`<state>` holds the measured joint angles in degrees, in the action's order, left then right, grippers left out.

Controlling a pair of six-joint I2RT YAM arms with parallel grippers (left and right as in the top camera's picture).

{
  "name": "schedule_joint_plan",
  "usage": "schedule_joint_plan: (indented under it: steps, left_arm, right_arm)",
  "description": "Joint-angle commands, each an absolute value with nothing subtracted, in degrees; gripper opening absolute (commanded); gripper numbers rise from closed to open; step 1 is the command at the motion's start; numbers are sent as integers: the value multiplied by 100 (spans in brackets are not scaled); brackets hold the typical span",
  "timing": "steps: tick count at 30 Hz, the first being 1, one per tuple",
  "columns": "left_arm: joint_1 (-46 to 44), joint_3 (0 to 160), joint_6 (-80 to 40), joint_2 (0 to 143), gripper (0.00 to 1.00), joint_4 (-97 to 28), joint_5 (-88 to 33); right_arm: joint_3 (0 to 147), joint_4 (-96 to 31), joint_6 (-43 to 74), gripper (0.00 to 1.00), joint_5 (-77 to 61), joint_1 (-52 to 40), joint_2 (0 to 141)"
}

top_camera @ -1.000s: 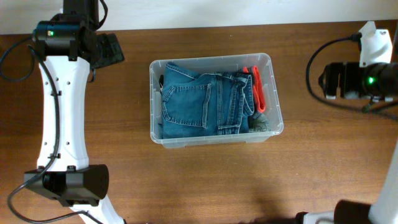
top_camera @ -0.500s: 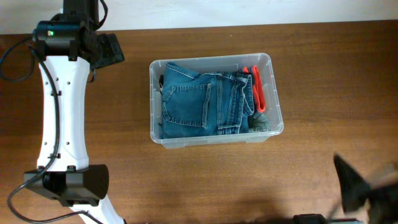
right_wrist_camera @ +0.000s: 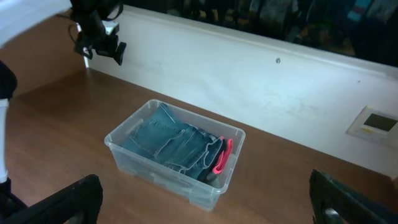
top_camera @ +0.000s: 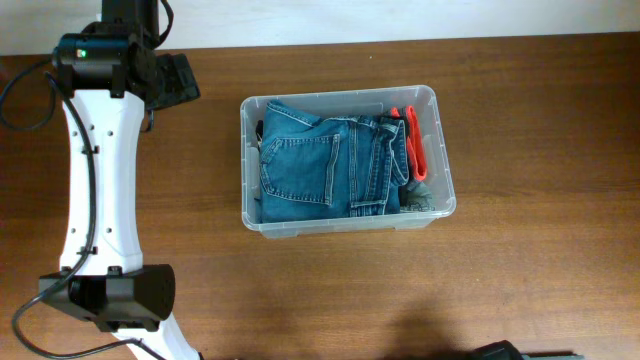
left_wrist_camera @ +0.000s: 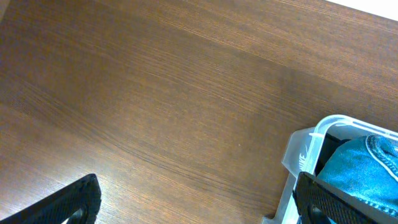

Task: Pack container

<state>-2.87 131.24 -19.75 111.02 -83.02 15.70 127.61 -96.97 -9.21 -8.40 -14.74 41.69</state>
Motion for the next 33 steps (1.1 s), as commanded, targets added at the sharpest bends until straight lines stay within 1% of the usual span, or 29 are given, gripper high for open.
schedule_joint_plan:
  steps: [1,8,18,23,26,33]
  left_arm:
    - [-298,13109,-1990,11111,100,-8305,1632]
    - [-301,13109,-1990,11111,100,-8305,1632]
    - [-298,13109,-1990,11111,100,-8305,1632]
    - [-298,13109,-1990,11111,100,-8305,1632]
    - [-298,13109,-1990,11111,100,-8305,1632]
    - [-298,13109,-1990,11111,100,-8305,1632]
  right_arm:
    - [12737,-9730,-919,98,-812,-1535,3983]
    - [12713,-9730,-919,98,-814,-1535,3756]
    - [11874,-9649,-919,98,-836,-1525,2574]
    - [11142,-8757,-921,98,-832,-1525,2128]
    - [10368,-7909,-921,98,-829,-1525,1881]
    - [8357,-6525,-919,98,-834,-1525,1374]
